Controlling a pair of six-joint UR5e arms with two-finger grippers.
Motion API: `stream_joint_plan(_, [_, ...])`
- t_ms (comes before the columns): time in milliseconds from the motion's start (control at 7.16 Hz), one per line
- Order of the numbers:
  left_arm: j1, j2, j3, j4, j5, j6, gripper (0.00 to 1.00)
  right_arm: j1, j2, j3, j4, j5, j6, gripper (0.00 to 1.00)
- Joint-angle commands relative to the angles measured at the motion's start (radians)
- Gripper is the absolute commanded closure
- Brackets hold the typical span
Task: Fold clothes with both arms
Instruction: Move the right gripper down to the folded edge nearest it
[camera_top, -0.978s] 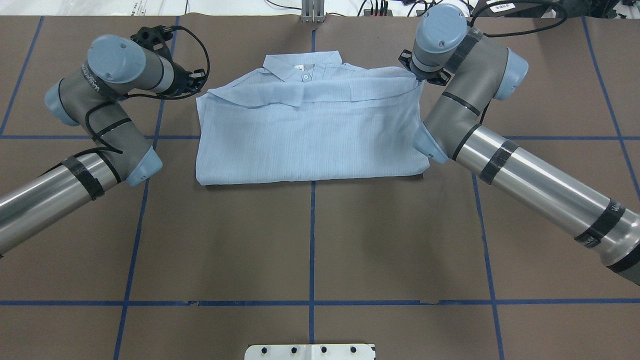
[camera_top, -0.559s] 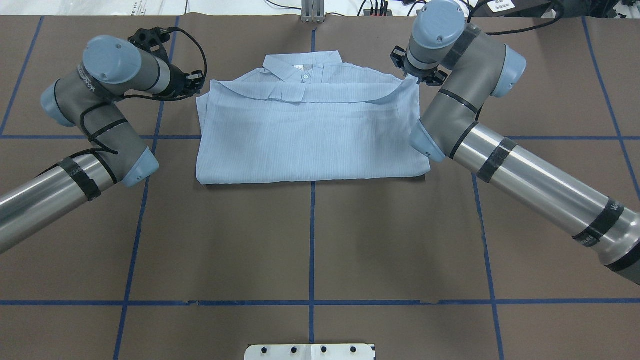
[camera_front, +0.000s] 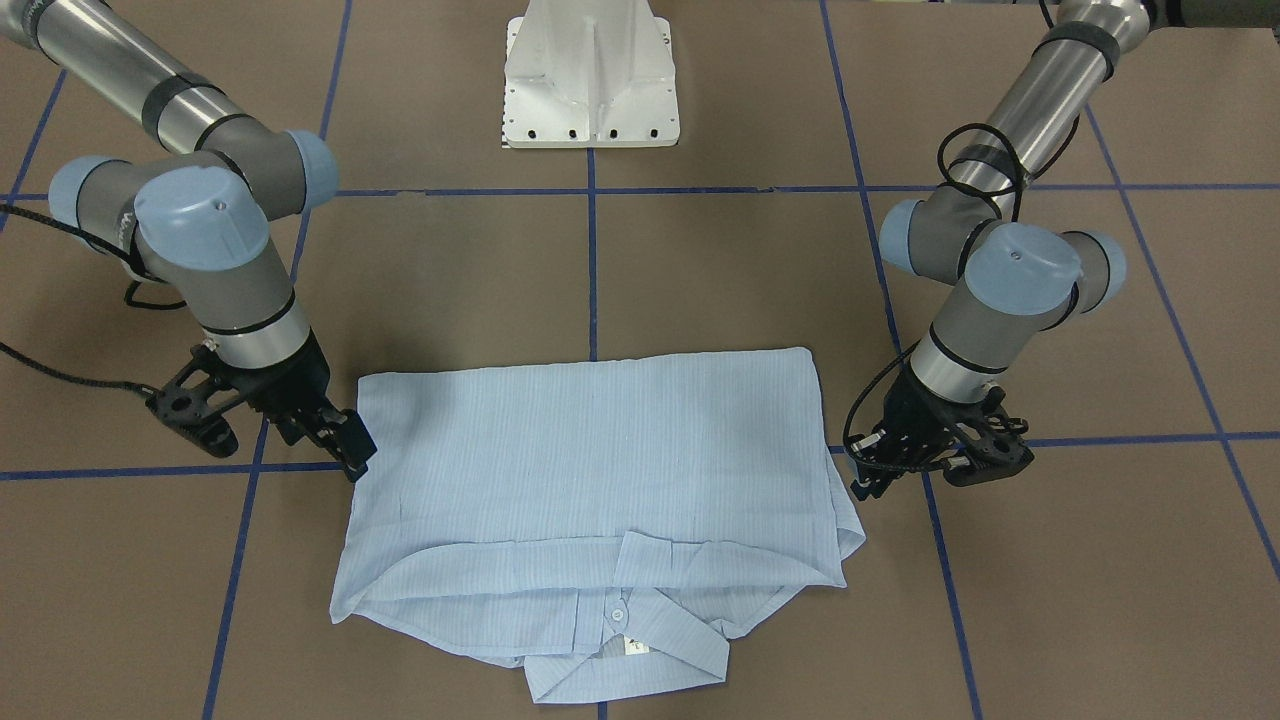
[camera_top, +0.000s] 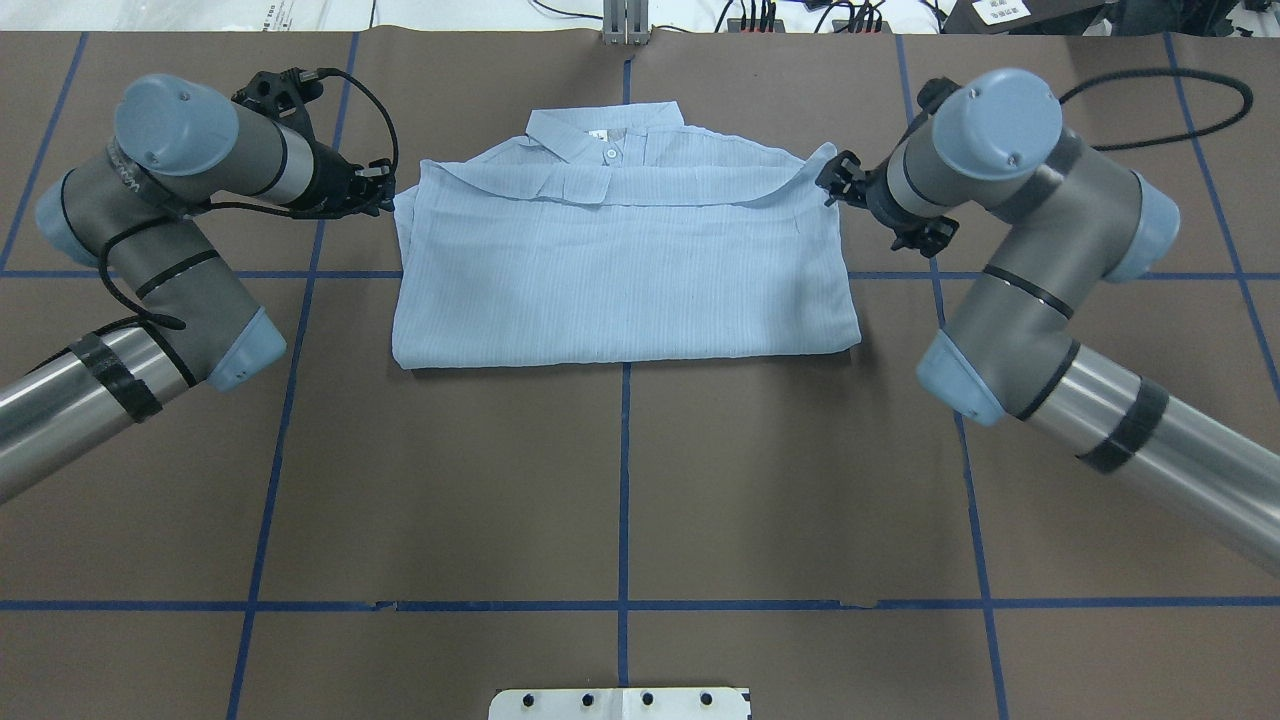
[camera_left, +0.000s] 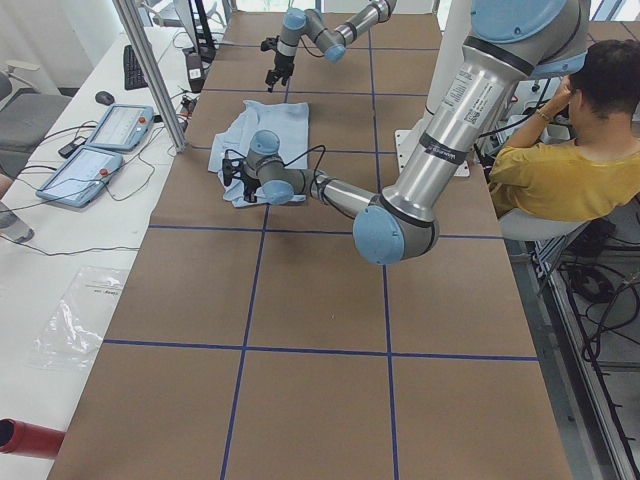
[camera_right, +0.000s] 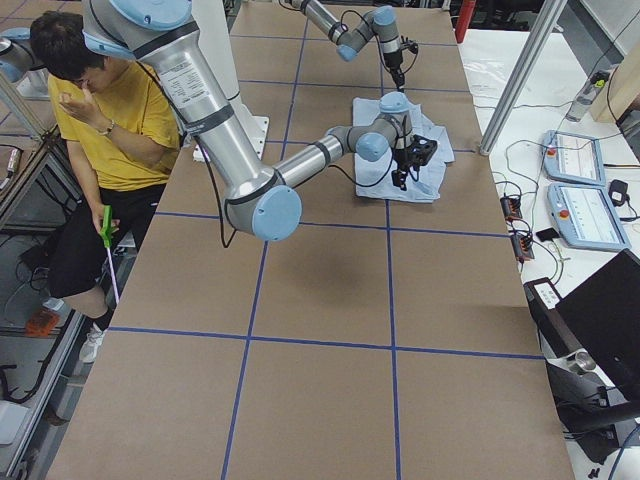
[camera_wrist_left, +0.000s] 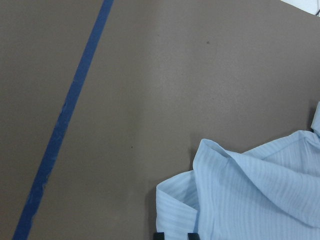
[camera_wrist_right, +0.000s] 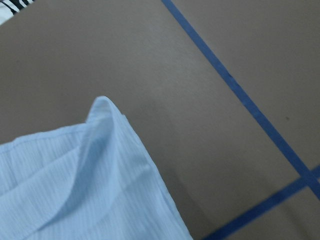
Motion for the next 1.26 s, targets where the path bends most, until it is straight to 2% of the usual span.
stream_joint_plan(0, [0.001, 0.009, -0.006, 0.0, 0.002, 0.002, 0.71, -0.078, -0.083, 0.061, 0.023, -0.003, 0.155, 0.05])
stream_joint_plan(280, [0.001, 0.014, -0.007, 0.0, 0.003, 0.0, 0.71, -0.106, -0.091, 0.051, 0.073, -0.023, 0.171, 0.28])
stream_joint_plan(559, [0.001, 0.014, -0.006, 0.0, 0.003, -0.002, 0.71, -0.121, -0.096, 0.048, 0.074, -0.038, 0.171, 0.39])
stream_joint_plan(839, [0.0, 0.014, -0.006, 0.0, 0.003, -0.006, 0.71, -0.127, -0.112, 0.048, 0.077, -0.037, 0.171, 0.44])
stream_joint_plan(978, [0.0, 0.015, -0.009, 0.0, 0.003, -0.009, 0.71, -0.129, -0.114, 0.049, 0.077, -0.037, 0.171, 0.49])
stream_joint_plan(1118, [0.0, 0.015, -0.017, 0.0, 0.002, -0.009, 0.71, -0.129, -0.116, 0.052, 0.077, -0.037, 0.173, 0.73])
